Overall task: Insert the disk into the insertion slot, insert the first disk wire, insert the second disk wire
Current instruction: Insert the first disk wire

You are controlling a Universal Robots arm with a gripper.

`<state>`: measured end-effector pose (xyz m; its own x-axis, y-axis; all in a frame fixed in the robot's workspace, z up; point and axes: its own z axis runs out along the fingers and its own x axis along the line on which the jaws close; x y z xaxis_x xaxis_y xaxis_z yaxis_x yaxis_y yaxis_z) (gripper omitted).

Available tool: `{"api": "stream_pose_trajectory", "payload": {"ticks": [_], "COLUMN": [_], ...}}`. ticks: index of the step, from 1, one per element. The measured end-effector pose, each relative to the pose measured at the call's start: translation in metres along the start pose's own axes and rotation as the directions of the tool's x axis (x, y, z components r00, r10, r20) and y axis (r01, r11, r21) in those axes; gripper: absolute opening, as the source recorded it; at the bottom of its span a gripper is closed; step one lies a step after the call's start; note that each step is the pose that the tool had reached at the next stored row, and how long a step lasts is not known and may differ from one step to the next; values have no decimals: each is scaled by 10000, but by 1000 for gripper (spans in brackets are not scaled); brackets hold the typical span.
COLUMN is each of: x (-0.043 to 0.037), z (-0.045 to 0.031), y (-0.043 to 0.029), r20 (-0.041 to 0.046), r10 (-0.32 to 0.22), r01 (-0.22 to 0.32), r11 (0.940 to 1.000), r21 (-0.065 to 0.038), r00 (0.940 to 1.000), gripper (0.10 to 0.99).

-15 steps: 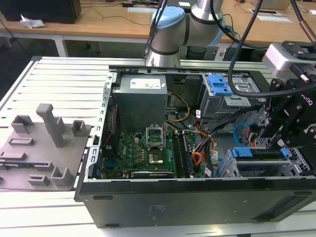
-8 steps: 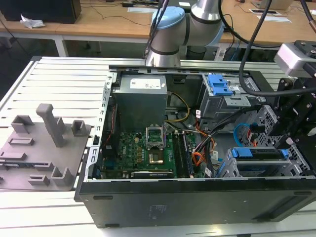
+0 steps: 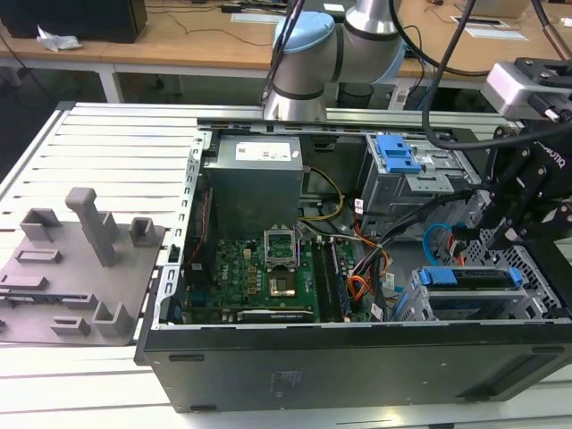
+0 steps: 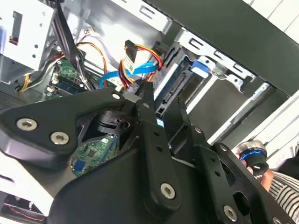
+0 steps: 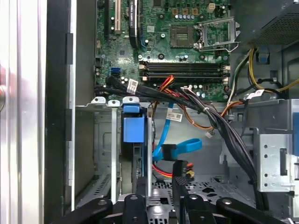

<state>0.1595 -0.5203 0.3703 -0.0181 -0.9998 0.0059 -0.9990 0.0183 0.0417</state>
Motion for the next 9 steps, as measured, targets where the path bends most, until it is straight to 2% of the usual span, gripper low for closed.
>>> {"api": "stream_pose_trajectory", "payload": {"ticks": [6, 9], "x": [-108, -120], "z": [-1, -1], "y": [2, 3], "r20": [-1, -1], "r10": [0, 0], "r01": [0, 0], "r11": [10000, 10000], "r21": [0, 1], "r00": [10000, 10000], "gripper": [361, 361]}}
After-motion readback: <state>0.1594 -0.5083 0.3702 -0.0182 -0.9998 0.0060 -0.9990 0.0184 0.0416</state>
